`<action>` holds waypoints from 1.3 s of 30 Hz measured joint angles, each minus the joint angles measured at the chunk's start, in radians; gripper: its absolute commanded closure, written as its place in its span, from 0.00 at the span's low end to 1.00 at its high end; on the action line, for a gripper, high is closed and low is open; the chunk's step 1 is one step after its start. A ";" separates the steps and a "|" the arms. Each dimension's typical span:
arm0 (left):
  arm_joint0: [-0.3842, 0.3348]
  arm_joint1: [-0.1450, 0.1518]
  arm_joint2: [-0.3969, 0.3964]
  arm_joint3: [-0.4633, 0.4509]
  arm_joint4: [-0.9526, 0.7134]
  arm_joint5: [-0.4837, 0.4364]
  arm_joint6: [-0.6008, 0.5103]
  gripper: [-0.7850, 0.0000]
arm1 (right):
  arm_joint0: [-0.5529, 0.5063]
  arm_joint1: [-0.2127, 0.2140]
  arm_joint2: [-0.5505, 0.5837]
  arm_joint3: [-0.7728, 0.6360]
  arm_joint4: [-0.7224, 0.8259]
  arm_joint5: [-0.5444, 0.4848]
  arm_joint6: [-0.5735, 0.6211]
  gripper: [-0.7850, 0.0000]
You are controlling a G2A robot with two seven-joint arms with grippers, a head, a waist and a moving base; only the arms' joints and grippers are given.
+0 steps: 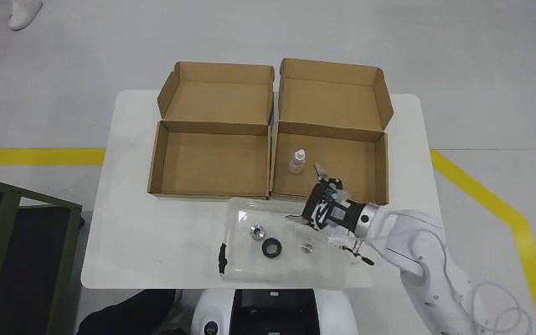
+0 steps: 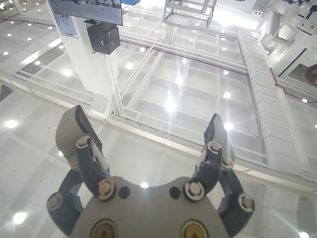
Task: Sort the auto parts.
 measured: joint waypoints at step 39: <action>0.000 0.000 0.000 0.000 0.000 0.000 0.000 0.00 | -0.173 0.062 0.000 -0.041 -0.125 -0.167 0.164 0.42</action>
